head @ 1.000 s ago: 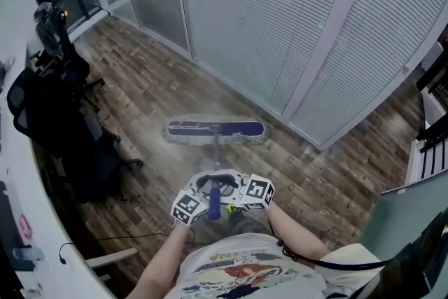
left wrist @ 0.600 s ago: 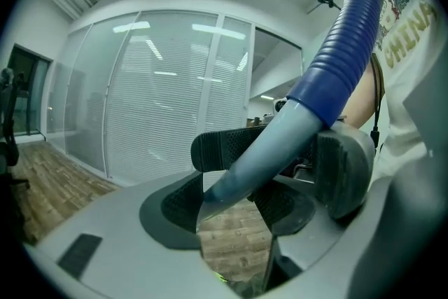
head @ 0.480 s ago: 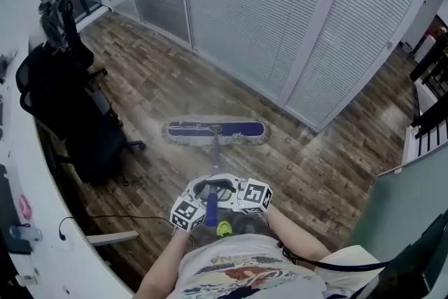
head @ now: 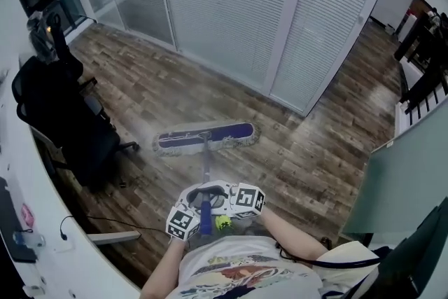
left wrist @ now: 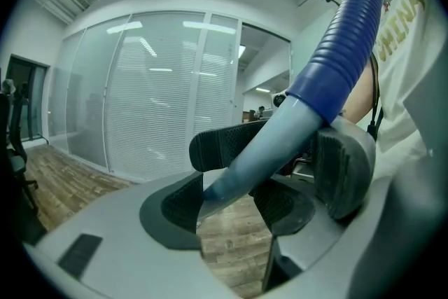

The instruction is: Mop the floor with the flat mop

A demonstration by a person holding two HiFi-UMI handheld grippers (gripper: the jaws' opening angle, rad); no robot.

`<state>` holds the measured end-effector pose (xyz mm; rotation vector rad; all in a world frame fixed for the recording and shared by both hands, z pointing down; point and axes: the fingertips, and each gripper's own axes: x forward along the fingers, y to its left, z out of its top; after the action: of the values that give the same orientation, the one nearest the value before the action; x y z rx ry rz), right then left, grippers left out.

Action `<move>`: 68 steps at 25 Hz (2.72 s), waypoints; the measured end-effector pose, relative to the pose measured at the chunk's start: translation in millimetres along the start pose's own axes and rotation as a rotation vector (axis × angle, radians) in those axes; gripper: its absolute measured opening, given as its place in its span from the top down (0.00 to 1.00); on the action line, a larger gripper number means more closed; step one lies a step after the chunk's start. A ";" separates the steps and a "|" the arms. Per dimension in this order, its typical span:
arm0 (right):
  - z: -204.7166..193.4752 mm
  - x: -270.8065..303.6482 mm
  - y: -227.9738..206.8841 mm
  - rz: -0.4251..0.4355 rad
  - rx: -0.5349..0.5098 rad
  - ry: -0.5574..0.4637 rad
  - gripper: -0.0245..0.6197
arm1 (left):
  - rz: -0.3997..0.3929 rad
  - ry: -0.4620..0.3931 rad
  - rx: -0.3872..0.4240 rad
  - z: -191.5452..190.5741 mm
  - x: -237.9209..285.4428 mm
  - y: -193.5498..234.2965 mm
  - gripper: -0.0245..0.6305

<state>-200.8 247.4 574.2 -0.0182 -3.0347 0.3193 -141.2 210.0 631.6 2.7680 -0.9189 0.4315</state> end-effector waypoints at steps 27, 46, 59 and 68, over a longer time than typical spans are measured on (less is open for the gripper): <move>-77.5 -90.7 263.9 0.005 0.005 -0.010 0.59 | 0.015 0.002 0.023 -57.2 -71.8 -273.1 0.65; -9.5 -18.4 57.8 0.030 0.014 -0.020 0.58 | 0.008 -0.005 -0.035 -2.1 -19.8 -58.3 0.65; 27.4 50.7 -96.0 0.026 -0.002 0.022 0.58 | 0.000 -0.006 -0.014 23.1 13.7 109.3 0.66; 45.6 76.8 -179.6 0.082 -0.025 0.026 0.58 | 0.039 -0.012 -0.051 38.6 40.5 196.0 0.67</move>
<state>-281.8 63.9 573.9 -0.1472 -3.0172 0.2851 -221.1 22.5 626.5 2.7141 -0.9743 0.3924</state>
